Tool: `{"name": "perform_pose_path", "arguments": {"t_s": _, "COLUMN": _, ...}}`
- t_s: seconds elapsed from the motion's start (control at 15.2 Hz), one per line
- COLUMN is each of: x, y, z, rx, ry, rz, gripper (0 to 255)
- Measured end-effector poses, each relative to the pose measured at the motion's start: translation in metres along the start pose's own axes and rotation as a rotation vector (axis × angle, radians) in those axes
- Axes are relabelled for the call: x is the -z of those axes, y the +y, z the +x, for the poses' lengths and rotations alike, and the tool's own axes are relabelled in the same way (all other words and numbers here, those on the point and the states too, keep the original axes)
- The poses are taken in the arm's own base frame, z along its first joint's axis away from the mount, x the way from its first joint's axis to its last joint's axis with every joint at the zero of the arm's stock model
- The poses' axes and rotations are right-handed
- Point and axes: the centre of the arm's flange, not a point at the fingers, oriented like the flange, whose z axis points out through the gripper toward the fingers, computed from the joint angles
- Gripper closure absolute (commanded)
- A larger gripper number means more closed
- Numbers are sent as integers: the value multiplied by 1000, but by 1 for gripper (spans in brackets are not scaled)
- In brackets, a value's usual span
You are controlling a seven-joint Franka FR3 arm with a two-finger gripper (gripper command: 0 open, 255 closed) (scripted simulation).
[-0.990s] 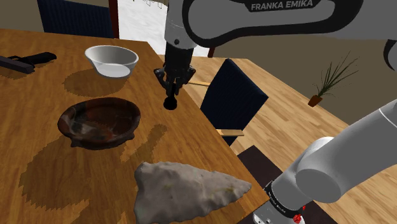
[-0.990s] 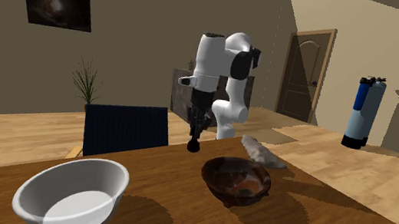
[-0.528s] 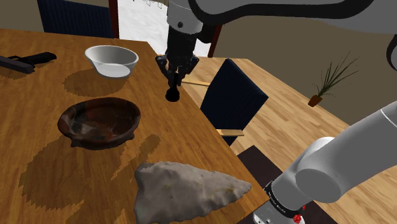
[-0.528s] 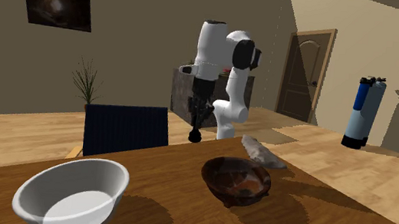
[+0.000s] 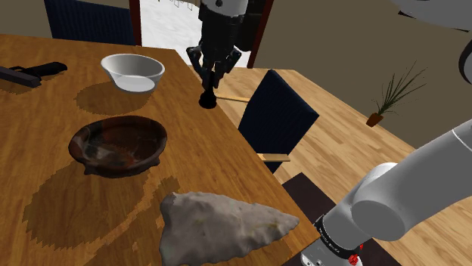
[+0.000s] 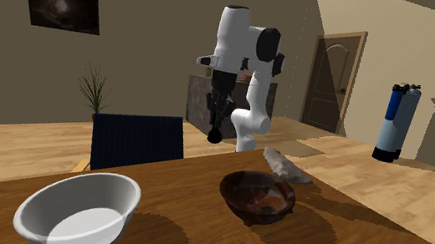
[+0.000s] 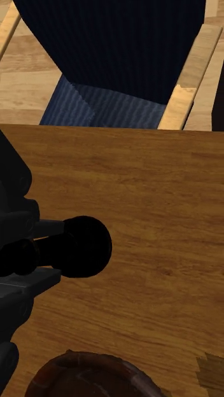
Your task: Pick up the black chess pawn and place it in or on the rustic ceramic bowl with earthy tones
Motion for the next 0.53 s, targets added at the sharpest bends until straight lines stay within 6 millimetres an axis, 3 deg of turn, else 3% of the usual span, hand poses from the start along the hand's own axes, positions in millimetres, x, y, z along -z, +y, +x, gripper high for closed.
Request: {"name": "perform_pose_path", "arguments": {"t_s": 0.53, "x": 39, "y": 2, "z": 4, "rx": 0, "ry": 0, "rz": 0, "gripper": 255}}
